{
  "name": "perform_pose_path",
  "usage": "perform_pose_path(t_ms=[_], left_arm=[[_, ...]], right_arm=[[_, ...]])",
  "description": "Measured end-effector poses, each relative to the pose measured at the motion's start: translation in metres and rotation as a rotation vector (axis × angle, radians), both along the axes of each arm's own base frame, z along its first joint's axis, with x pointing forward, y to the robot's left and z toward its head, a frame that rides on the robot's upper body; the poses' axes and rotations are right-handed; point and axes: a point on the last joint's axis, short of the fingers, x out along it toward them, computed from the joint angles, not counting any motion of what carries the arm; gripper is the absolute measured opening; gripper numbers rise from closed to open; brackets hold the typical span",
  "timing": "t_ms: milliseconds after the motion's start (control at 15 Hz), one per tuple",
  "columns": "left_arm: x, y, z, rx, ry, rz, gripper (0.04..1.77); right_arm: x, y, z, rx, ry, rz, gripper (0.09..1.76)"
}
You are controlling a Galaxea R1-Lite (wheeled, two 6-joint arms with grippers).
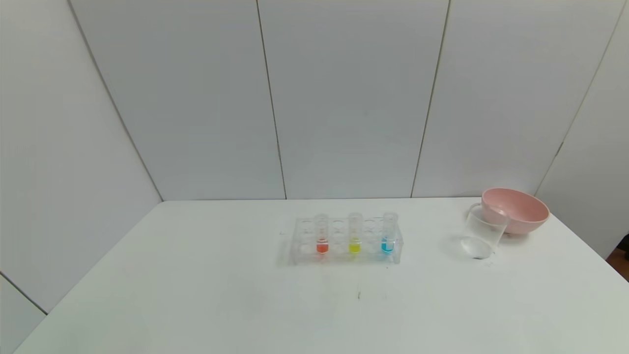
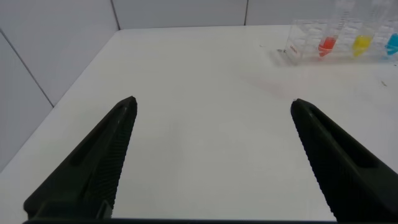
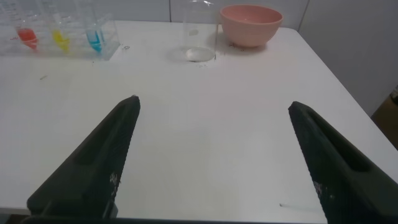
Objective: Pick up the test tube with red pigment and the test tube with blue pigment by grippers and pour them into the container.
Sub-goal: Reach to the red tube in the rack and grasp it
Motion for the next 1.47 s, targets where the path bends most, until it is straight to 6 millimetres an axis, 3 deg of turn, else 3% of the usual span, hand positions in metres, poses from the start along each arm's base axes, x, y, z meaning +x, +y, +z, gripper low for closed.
perform_pose_path(t_ms=[1333,1467], left_arm=[[0.0000,0.0000,0.0000,0.000,0.000,0.000,1.76],[0.0000,0.0000,0.0000,0.000,0.000,0.000,1.76]], right_arm=[[-0.0001,0.0000,0.0003,0.001,-0.002,-0.003,1.71],[-0.0023,0.0001,0.0078,0.000,-0.023,-0.001,1.71]])
